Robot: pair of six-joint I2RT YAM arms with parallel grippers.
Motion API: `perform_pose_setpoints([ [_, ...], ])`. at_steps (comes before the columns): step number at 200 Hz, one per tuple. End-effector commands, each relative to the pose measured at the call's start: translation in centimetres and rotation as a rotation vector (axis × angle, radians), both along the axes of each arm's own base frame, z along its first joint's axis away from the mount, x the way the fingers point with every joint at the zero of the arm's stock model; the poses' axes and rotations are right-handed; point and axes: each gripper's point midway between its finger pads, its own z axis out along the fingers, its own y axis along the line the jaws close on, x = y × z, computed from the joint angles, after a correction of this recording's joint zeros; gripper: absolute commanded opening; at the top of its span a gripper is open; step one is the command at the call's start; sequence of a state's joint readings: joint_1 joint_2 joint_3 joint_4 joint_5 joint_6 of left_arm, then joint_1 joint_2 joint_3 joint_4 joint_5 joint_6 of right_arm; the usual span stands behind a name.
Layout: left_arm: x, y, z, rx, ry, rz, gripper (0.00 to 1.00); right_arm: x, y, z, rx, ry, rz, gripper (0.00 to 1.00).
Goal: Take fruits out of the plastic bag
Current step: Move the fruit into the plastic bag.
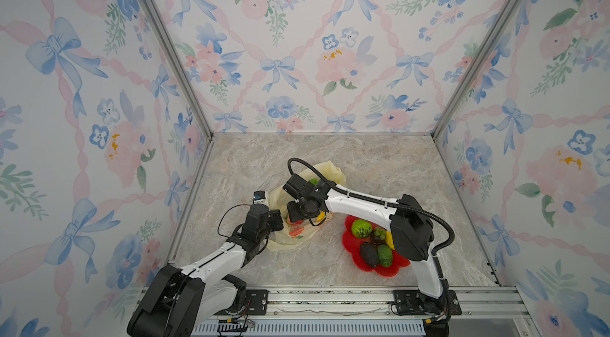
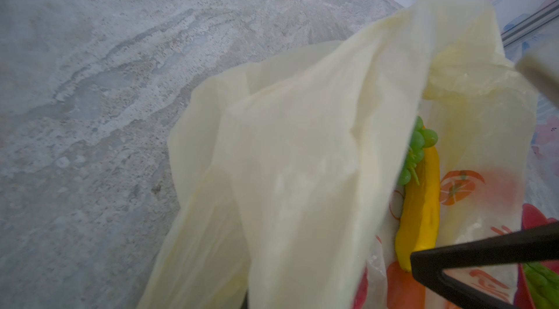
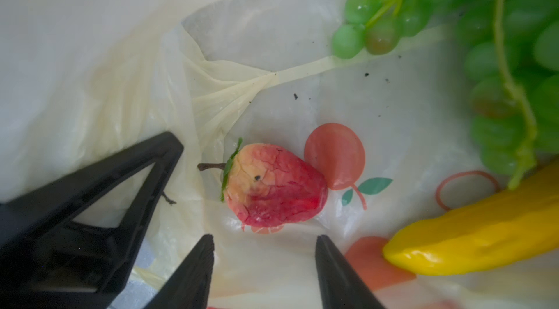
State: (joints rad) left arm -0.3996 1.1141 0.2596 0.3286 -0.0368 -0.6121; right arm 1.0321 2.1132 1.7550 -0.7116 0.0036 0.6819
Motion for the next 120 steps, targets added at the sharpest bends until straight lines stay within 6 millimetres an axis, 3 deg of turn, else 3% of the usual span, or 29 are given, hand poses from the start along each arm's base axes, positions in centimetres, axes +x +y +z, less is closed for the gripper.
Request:
perform_pose_setpoints([
  [1, -0.7, 0.3, -1.4, -0.001, 0.05, 0.016, 0.04, -0.6, 0.6, -0.8, -0.022, 0.024, -0.033, 0.56],
  [76, -0.7, 0.1, -1.1, -0.008, 0.042, 0.013, 0.04, 0.0, 0.2, -3.0, -0.073, 0.04, -0.071, 0.58],
  [120, -0.6, 0.1, -1.0, -0.009, 0.04, 0.01, 0.03, 2.5, 0.0, -3.5, -0.039, 0.037, -0.084, 0.6],
])
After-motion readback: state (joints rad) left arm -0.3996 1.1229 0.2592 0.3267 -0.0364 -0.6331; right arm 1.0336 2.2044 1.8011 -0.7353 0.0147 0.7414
